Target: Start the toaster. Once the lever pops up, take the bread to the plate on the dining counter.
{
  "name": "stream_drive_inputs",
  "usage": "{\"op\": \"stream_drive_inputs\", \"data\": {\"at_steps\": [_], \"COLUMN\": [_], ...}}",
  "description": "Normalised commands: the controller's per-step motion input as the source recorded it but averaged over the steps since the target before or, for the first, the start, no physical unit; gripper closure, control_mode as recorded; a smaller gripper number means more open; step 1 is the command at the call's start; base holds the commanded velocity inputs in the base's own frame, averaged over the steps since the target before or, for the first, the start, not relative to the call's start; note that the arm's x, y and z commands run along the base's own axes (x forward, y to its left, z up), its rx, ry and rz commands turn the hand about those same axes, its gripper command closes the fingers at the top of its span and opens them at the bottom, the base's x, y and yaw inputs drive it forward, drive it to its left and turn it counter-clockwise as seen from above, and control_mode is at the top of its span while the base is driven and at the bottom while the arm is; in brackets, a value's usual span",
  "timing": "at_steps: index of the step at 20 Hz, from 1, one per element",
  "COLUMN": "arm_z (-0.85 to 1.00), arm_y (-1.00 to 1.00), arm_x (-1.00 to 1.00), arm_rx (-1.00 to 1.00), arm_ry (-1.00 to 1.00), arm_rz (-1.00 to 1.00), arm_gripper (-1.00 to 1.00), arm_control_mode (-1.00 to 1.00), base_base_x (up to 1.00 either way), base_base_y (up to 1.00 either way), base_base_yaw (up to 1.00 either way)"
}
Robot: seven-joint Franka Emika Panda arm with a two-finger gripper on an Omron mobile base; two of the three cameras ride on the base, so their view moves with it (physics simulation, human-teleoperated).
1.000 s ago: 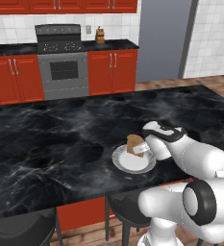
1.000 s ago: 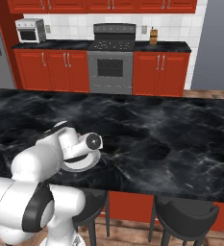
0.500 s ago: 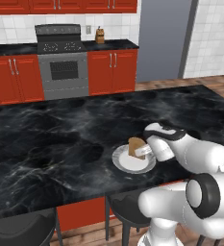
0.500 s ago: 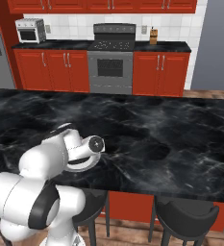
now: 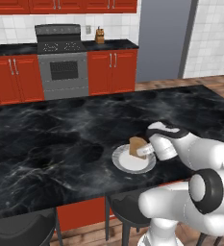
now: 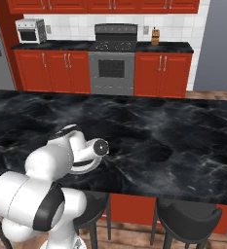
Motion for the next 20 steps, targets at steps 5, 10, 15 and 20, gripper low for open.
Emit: {"op": "stream_drive_inputs", "data": {"at_steps": [5, 10, 15, 20], "arm_z": [-0.06, 0.00, 0.00, 0.00], "arm_y": [0.01, 0.09, 0.32, 0.51], "arm_x": [-0.20, -0.15, -0.02, -0.02], "arm_rx": [0.00, -0.02, -0.05, -0.06], "arm_ry": [-0.06, -0.06, -0.09, -0.03], "arm_rz": [0.00, 0.00, 0.00, 0.00], "arm_gripper": [-1.00, -1.00, -1.00, -1.00], "arm_control_mode": [-1.00, -1.00, -1.00, -1.00], "base_base_x": [0.00, 0.00, 0.00, 0.00], "base_base_y": [0.00, 0.00, 0.00, 0.00], "base_base_yaw": [0.00, 0.00, 0.00, 0.00]}}
